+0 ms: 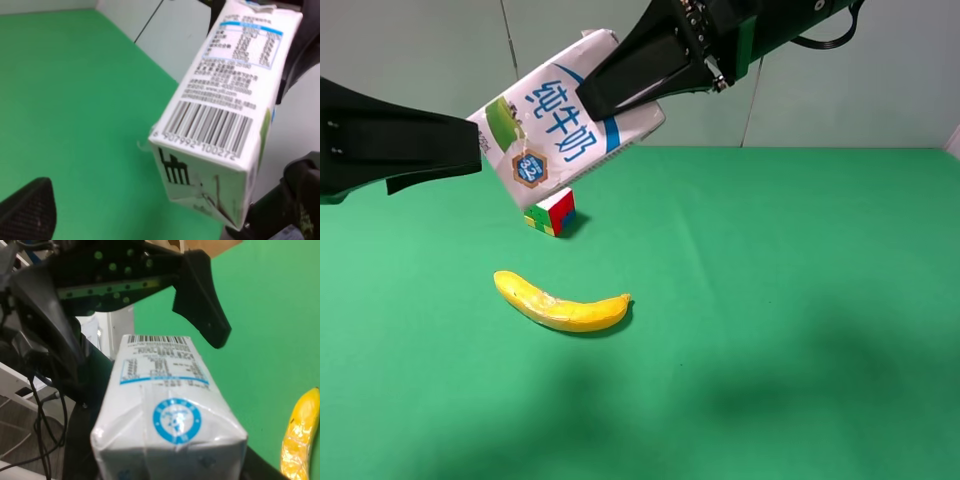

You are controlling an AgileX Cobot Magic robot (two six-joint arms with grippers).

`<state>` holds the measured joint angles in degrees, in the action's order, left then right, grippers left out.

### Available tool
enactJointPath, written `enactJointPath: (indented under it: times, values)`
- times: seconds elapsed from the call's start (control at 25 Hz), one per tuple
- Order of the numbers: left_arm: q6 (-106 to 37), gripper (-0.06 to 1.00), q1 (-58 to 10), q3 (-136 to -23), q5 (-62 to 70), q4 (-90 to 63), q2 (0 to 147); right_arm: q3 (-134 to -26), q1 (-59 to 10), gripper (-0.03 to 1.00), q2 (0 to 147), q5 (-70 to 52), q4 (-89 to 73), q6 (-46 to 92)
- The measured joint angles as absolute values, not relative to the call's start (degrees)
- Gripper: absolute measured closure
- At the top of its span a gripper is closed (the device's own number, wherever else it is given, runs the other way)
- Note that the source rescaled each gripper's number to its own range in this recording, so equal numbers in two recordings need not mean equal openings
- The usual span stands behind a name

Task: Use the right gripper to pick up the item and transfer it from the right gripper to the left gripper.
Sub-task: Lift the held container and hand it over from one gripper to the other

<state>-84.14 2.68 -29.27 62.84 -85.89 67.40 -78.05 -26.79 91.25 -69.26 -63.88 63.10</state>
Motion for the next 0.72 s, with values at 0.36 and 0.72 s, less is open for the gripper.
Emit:
enactJointPath:
  times: [0.36, 0.72]
  values:
    - [-88.4, 0.03, -4.9, -29.3, 61.9, -90.6, 73.9, -78.0, -26.8, 0.96, 91.3, -69.3, -64.3, 63.3]
    - [-95.5, 0.03, -11.7, -29.6, 61.3, -98.9, 81.0, -78.0, -26.8, 0.96, 91.3, -69.3, -64.3, 63.3]
